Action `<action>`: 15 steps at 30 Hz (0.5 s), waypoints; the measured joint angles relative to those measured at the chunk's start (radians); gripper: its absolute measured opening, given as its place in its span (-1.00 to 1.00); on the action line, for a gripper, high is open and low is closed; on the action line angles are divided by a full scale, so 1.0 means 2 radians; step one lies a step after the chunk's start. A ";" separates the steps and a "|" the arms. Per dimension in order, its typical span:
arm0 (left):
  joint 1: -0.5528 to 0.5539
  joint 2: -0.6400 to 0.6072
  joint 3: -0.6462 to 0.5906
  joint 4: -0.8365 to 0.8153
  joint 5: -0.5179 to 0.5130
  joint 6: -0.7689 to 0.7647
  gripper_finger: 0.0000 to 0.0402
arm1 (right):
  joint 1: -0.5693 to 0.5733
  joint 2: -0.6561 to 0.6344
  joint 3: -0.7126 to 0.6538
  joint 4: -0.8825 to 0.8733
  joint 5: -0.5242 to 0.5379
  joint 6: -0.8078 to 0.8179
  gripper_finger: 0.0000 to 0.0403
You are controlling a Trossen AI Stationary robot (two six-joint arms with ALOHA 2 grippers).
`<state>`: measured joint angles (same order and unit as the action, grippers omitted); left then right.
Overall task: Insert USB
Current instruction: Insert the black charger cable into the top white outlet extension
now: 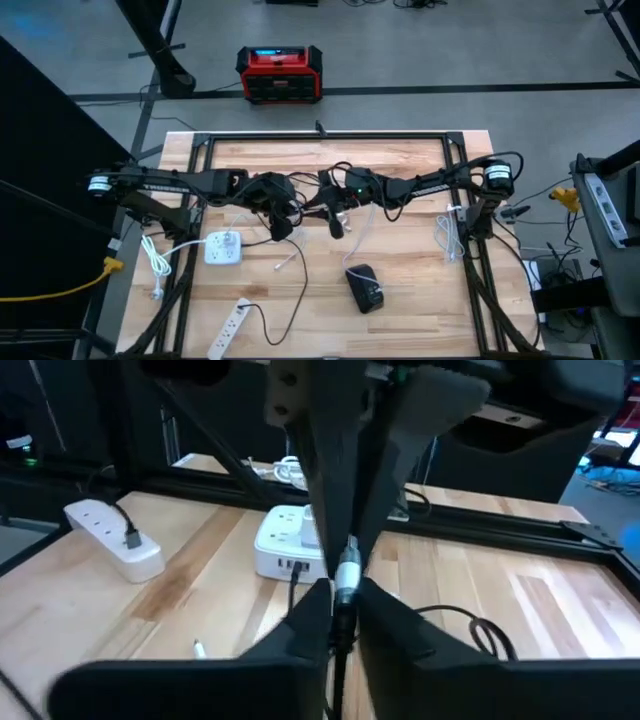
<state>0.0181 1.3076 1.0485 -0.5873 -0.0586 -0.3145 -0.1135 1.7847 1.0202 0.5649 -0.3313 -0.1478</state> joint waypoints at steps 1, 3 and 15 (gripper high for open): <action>0.000 -0.004 0.000 0.000 0.000 0.000 -1.00 | 0.001 0.002 0.001 0.001 0.001 0.000 -0.78; 0.000 -0.009 0.000 -0.002 0.001 -0.001 -1.00 | 0.004 0.004 0.003 0.003 0.008 -0.002 -0.92; -0.005 -0.021 0.000 -0.113 -0.007 -0.055 -1.00 | 0.009 0.006 0.001 0.004 0.015 0.011 -0.93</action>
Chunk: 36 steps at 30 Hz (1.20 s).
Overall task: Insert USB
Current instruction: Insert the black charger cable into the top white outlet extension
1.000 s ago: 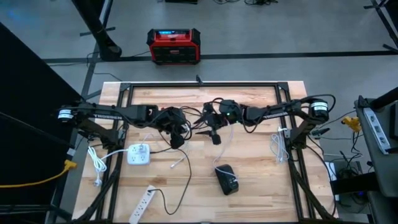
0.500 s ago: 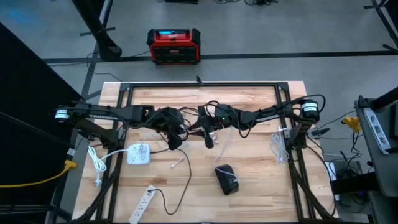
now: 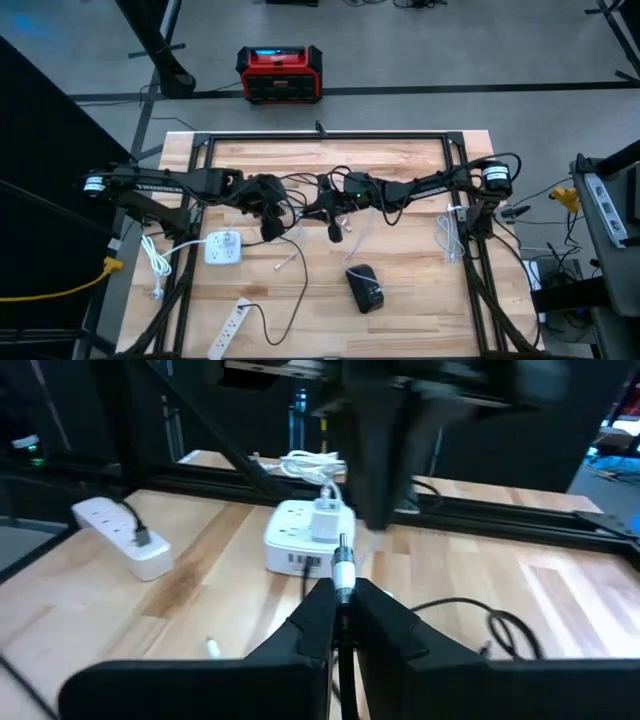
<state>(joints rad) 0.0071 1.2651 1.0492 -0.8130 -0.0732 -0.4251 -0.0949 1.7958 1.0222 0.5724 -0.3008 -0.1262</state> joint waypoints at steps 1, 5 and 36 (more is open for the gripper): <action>0.000 -0.004 0.000 -0.027 0.000 -0.013 -1.00 | 0.001 0.000 0.000 0.000 0.000 0.000 -0.93; 0.000 -0.029 0.000 -0.104 0.002 -0.061 -1.00 | 0.000 0.000 0.018 -0.031 0.004 0.010 -0.93; -0.124 -0.127 -0.038 -0.328 0.113 -0.484 -1.00 | 0.025 0.379 0.556 -0.338 -0.064 -0.054 -0.93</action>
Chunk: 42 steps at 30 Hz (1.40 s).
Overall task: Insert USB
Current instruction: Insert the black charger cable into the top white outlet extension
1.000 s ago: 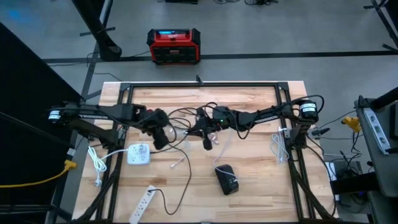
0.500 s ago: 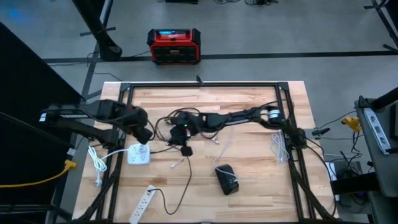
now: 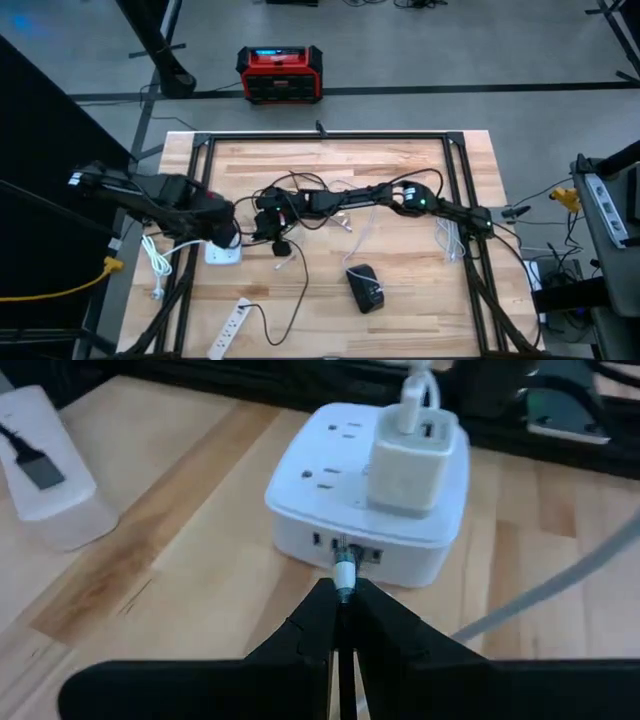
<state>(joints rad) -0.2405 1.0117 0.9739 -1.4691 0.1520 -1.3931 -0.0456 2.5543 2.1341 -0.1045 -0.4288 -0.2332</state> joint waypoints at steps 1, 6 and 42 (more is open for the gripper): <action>-0.009 0.001 -0.010 0.012 0.000 -0.013 -1.00 | 0.000 0.003 0.003 -0.002 0.000 0.004 -0.93; -0.051 0.001 -0.072 0.075 0.001 -0.067 -1.00 | -0.004 0.009 0.005 0.001 0.001 0.007 -0.93; -0.112 0.041 -0.125 0.102 0.016 -0.138 -1.00 | 0.010 0.074 0.068 0.007 0.022 0.016 -0.93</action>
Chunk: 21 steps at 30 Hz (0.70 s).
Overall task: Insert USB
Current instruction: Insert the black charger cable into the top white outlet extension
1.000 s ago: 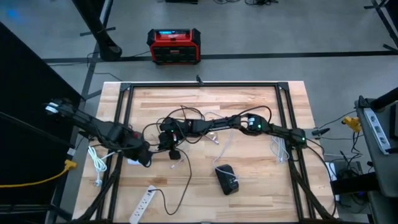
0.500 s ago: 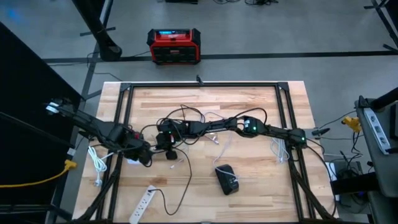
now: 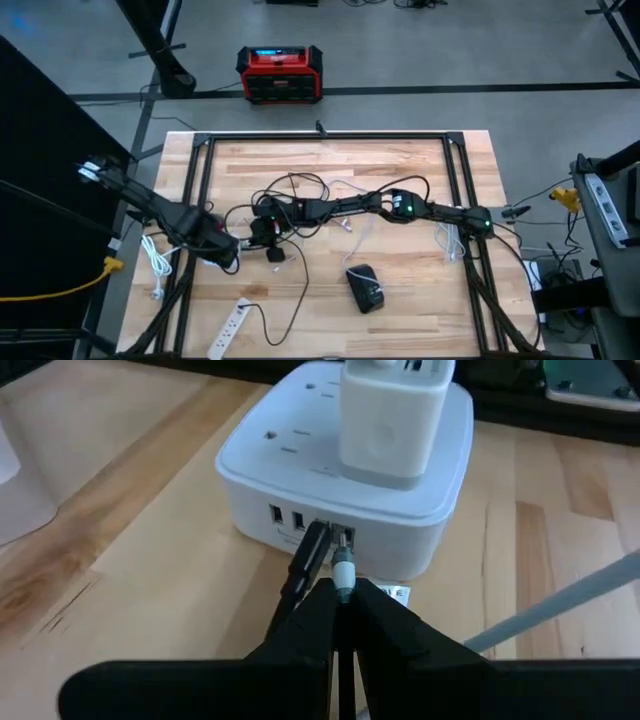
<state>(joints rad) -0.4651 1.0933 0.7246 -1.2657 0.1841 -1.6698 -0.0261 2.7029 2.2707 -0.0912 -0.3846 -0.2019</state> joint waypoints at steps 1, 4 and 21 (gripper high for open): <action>-0.001 0.005 0.000 0.000 0.000 0.000 -1.00 | 0.000 0.000 0.000 0.001 0.000 0.001 -0.93; -0.002 0.021 0.000 0.000 0.000 0.000 -1.00 | 0.001 0.000 0.000 0.010 0.001 0.003 -0.93; -0.008 0.139 -0.002 -0.003 0.053 -0.030 -1.00 | 0.007 0.009 -0.001 0.014 0.001 0.013 -0.93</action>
<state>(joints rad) -0.4817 1.3722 0.7200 -1.2716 0.2903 -1.7289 -0.0128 2.7213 2.2696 -0.0639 -0.3817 -0.1755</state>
